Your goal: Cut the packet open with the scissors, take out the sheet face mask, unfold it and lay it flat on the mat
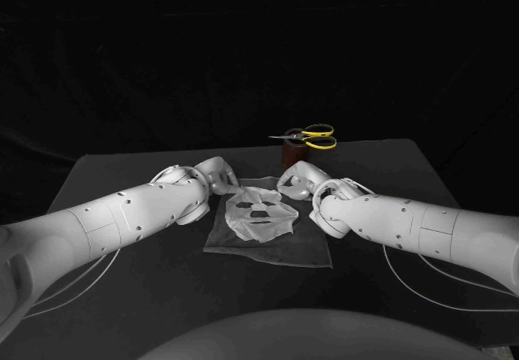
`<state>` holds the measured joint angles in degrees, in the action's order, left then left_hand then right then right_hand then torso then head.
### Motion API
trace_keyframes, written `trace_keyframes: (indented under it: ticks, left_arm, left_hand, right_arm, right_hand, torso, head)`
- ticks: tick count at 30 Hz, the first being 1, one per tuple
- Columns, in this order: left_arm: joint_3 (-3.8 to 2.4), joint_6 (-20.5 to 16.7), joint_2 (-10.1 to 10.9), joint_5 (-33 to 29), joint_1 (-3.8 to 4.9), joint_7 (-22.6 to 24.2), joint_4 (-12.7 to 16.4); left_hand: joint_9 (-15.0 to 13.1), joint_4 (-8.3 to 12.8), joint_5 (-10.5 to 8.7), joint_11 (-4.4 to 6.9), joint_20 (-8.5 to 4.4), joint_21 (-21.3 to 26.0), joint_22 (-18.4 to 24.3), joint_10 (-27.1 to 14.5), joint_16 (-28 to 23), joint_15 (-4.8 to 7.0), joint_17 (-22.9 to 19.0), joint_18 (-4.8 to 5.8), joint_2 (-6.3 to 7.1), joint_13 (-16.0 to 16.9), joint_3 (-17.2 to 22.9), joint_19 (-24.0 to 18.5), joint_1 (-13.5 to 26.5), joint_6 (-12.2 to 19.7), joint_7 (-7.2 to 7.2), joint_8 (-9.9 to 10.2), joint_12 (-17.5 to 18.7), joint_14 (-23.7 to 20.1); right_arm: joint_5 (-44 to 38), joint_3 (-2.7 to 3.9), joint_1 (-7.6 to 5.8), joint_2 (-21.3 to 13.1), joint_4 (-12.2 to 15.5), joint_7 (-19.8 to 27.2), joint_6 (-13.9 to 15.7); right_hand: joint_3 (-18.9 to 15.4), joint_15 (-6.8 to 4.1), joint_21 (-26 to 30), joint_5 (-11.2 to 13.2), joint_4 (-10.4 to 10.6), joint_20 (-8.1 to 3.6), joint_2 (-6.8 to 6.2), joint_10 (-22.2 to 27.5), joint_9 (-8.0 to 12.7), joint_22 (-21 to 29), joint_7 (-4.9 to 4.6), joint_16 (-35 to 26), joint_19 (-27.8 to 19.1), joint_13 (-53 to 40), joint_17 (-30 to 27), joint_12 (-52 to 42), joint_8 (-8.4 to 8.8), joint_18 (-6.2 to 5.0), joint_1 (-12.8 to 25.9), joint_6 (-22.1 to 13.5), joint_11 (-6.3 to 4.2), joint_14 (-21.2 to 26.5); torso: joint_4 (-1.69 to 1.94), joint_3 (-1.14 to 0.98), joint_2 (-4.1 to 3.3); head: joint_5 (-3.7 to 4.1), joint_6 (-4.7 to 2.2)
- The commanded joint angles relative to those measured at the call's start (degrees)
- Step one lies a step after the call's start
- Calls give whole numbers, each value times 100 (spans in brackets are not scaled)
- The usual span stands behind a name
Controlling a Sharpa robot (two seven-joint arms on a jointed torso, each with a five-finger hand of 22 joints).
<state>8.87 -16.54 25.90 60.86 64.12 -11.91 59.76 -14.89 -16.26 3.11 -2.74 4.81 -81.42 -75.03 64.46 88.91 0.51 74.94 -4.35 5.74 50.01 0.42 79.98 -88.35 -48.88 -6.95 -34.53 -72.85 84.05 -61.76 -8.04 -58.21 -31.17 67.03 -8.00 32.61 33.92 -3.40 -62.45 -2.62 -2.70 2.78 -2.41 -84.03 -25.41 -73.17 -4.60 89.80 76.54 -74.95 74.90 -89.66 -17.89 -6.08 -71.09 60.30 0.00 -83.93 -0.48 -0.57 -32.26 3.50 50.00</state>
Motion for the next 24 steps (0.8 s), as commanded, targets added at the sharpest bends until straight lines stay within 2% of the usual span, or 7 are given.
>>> trace_keyframes:
  ticks: [1, 2, 3, 6, 11, 15, 24]
  left_arm:
    - [-1, 3, -33, 177, -2, -95, 17]
    - [-1, 22, -37, 182, -2, -94, 18]
    - [0, 45, -41, 186, -2, -91, 19]
    - [0, 91, -53, 191, -2, -84, 13]
    - [8, 130, -75, 195, -5, -89, -20]
    - [16, 143, -79, 195, -11, -91, -39]
    - [24, 164, -89, 194, -15, -89, -55]
  left_hand:
    - [3, 1, -30, 4, 2, -21, -31, 30, 23, 43, 1280, 63, 8, 7, 33, 33, -62, -44, -11, -26, -25, 526]
    - [3, 1, -30, 4, 2, -21, -31, 30, 23, 43, 1280, 63, 8, 7, 33, 33, -62, -44, -11, -26, -25, 526]
    - [3, -2, -31, 7, 0, -29, -45, 60, 31, 46, 1300, 67, 8, 48, 38, 43, -68, -55, -7, -31, -44, 532]
    - [4, -3, -31, 10, -2, -32, -50, 58, 34, 47, 1309, 68, 7, 41, 42, 46, -73, -61, -5, -32, -41, 535]
    - [6, -6, -31, 16, -6, -38, -59, 78, 34, 52, 1307, 70, 2, 61, 52, 53, -83, -73, 2, -35, -51, 535]
    - [6, -7, -31, 17, -7, -42, -66, 88, 37, 53, 1316, 72, 2, 75, 53, 58, -84, -76, 3, -35, -57, 537]
    - [18, -11, -30, 33, -20, -46, -70, 111, 38, 68, 1320, 73, -23, 82, 95, 63, -125, -106, 18, -33, -61, 539]
  right_arm:
    - [-76, 5, -11, -18, 24, 14, -60]
    - [-54, 5, -12, -34, 38, 27, -63]
    - [-25, 5, -14, -59, 58, 53, -63]
    - [48, 6, -16, -117, 102, 122, -95]
    - [111, 5, -15, -174, 136, 181, -258]
    - [124, 5, -11, -153, 97, 186, -349]
    - [139, 1, 20, 32, -78, 208, -491]
  right_hand:
    - [-99, 12, 85, -10, 102, 4, -140, -597, -137, 45, -43, 20, -42, -1505, 1510, -34, 64, -2, 225, -229, 40, -607]
    - [-148, 44, 105, -21, 154, 20, -167, -597, -111, 54, -94, 20, -53, -1505, 1510, -34, 135, 0, 309, -338, 80, -607]
    - [-275, 107, 130, -38, 257, 59, -265, -597, -72, 63, -175, 20, -66, -1505, 1510, -34, 239, 4, 490, -479, 151, -607]
    - [-583, 204, 154, -67, 466, 140, -501, -597, -1, 64, -289, 20, -78, -1505, 1510, -34, 414, 6, 830, -685, 257, -607]
    - [-911, 254, 198, -127, 578, 223, -682, -587, 41, 69, -330, 20, -102, -1488, 1510, -4, 549, -17, 893, -799, 303, -607]
    - [-946, 261, 203, -119, 583, 231, -689, -586, 48, 68, -337, 20, -106, -1486, 1510, 0, 571, -19, 873, -822, 310, -607]
    - [-996, 263, 205, -52, 540, 250, -586, -594, 34, 52, -328, 20, -107, -1501, 1510, -27, 556, -24, 655, -715, 306, -607]
  torso:
    - [1, 6, 1]
    - [1, 6, 0]
    - [-2, 8, 3]
    - [4, 8, 2]
    - [-7, 7, 3]
    - [-2, 3, 4]
    - [11, -1, -7]
  head:
    - [9, 0]
    - [8, 0]
    - [-1, 0]
    - [0, 0]
    - [-7, 0]
    - [2, 0]
    - [9, 0]
